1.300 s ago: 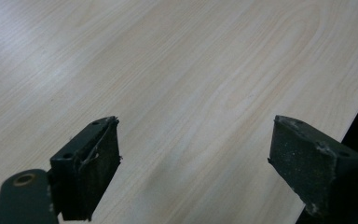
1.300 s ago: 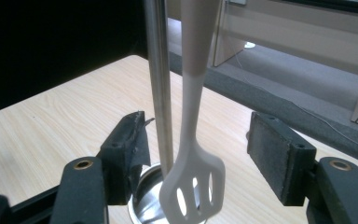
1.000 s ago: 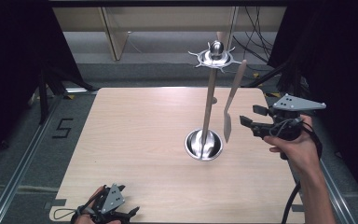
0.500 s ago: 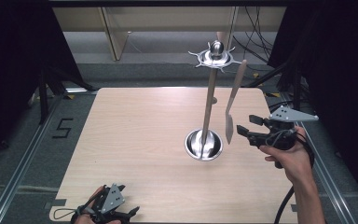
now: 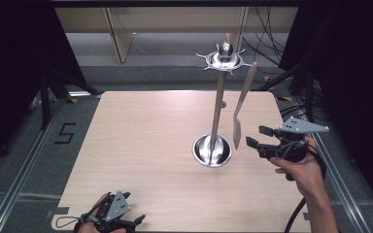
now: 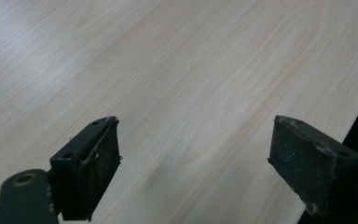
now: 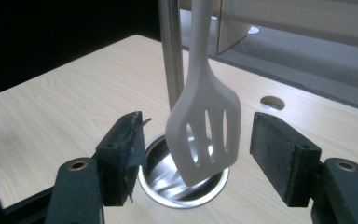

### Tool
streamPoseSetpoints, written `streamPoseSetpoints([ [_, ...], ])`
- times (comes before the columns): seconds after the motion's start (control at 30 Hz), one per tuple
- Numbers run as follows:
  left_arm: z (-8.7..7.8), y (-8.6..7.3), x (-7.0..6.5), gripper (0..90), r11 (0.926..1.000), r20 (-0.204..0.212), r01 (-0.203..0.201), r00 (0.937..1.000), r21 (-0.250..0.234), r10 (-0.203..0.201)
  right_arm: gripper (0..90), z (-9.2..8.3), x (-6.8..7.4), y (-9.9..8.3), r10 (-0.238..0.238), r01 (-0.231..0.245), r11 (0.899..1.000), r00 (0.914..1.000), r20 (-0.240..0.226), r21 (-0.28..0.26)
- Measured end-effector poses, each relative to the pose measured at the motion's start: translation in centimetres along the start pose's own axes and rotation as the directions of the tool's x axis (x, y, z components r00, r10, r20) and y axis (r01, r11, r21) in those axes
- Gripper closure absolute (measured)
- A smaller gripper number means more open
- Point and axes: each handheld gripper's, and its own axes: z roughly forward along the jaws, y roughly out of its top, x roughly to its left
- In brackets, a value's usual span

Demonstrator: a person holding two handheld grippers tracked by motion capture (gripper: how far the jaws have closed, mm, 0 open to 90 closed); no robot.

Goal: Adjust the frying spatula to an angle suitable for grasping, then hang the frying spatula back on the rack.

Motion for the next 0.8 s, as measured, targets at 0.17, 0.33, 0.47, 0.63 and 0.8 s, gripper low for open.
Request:
streamPoseSetpoints([
  [0.17,0.2,0.0,-0.2,15.3,0.999,0.009,0.032,0.9995,-0.031,-0.032,35.2,0.3,0.2,-1.0,0.004,-0.004,0.999,1.0,0.0,0.044],
  [0.33,0.2,0.0,-0.2,15.3,0.9992,0.007,0.031,0.9995,-0.026,-0.031,34.8,0.0,-0.2,-1.8,-0.002,0.002,0.998,1.0,0.002,0.057],
  [0.47,0.0,0.1,0.0,15.3,1.0,0.001,0.008,1.0,-0.006,-0.008,34.7,0.0,-0.3,-2.7,0.026,-0.025,0.996,0.9997,-0.003,0.081],
  [0.63,0.0,0.1,-0.2,15.3,0.9999,0.003,0.013,0.9999,-0.008,-0.013,34.5,0.0,-0.2,-3.6,0.045,-0.045,0.995,0.999,0.006,0.09],
  [0.8,-0.1,0.1,-0.1,15.3,0.9999,0.003,0.003,1.0,-0.01,-0.003,34.3,0.1,-0.2,-4.4,0.034,-0.034,0.991,0.9994,0.0,0.131],
])
